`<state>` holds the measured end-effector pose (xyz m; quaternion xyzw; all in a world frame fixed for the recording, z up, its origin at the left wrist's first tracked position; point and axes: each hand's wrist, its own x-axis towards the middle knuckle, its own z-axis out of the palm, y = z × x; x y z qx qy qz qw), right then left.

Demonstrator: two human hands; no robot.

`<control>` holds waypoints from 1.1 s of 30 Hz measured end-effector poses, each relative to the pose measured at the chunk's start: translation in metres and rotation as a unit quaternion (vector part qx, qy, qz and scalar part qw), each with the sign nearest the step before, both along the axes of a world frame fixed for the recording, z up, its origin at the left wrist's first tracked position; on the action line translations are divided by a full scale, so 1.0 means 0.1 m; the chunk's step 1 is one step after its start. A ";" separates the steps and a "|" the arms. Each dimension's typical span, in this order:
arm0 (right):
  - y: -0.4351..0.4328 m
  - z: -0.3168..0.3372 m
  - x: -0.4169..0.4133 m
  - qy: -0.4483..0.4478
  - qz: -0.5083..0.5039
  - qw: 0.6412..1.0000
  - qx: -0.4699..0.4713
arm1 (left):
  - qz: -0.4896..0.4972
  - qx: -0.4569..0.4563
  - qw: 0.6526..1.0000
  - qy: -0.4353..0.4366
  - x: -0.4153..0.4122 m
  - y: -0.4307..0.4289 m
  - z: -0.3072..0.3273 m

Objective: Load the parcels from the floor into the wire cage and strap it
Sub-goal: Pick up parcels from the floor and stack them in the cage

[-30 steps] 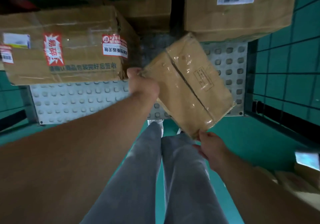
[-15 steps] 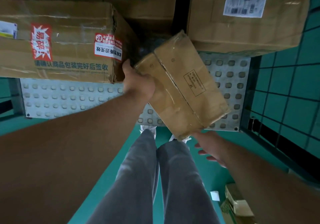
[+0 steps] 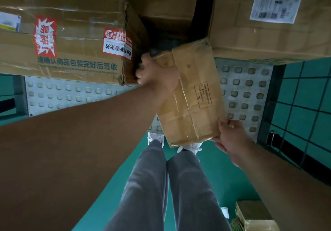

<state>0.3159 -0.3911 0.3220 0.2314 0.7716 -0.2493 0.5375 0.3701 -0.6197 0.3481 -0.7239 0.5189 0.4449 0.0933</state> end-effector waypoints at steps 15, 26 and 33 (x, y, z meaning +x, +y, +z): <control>-0.25 -0.06 0.48 -0.094 -0.124 0.988 0.000 | 0.225 0.271 0.936 0.000 1.37 1.09 0.04; -0.59 -0.08 0.61 -0.119 -0.152 0.981 -0.005 | 0.134 0.170 0.973 0.074 1.04 0.10 -0.12; -0.59 0.00 0.65 -0.109 -0.168 0.980 -0.009 | 0.278 0.311 0.909 0.013 1.40 0.45 -0.30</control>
